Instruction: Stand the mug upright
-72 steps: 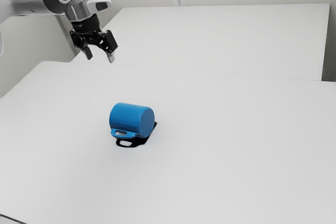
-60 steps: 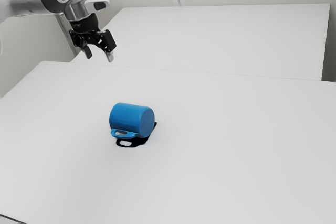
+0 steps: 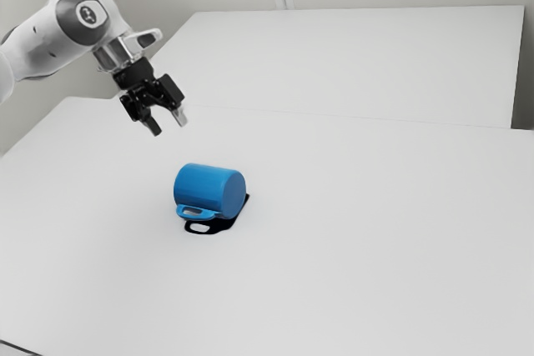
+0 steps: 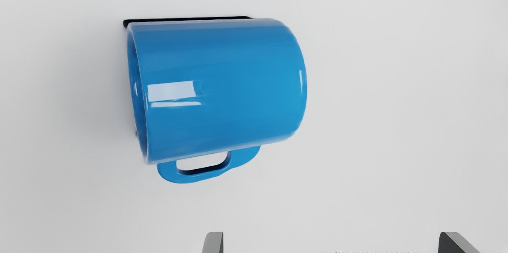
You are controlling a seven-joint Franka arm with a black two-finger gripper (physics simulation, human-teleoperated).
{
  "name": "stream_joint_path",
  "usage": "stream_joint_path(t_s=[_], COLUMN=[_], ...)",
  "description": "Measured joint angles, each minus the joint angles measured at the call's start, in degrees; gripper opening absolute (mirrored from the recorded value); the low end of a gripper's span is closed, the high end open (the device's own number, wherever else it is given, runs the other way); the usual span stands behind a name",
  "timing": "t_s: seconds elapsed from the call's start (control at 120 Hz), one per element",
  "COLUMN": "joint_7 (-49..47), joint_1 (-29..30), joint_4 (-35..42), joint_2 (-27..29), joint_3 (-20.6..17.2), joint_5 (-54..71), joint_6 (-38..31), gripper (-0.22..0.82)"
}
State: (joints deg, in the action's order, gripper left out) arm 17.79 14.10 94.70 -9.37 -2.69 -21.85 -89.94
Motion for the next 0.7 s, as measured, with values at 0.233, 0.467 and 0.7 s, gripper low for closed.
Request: stream_joint_path(t_s=[0.233, 0.467, 0.7], joint_7=[4.7, 9.0, 12.2], joint_1=[9.9, 13.4, 15.9], joint_4=[-0.4, -0.7, 3.0], joint_2=[-5.4, -9.4, -11.1], joint_3=[-7.6, -8.2, -8.2], joint_5=[-4.7, -8.2, -11.2], joint_6=[0.9, -1.2, -4.2], gripper=[0.60, 0.60, 0.60])
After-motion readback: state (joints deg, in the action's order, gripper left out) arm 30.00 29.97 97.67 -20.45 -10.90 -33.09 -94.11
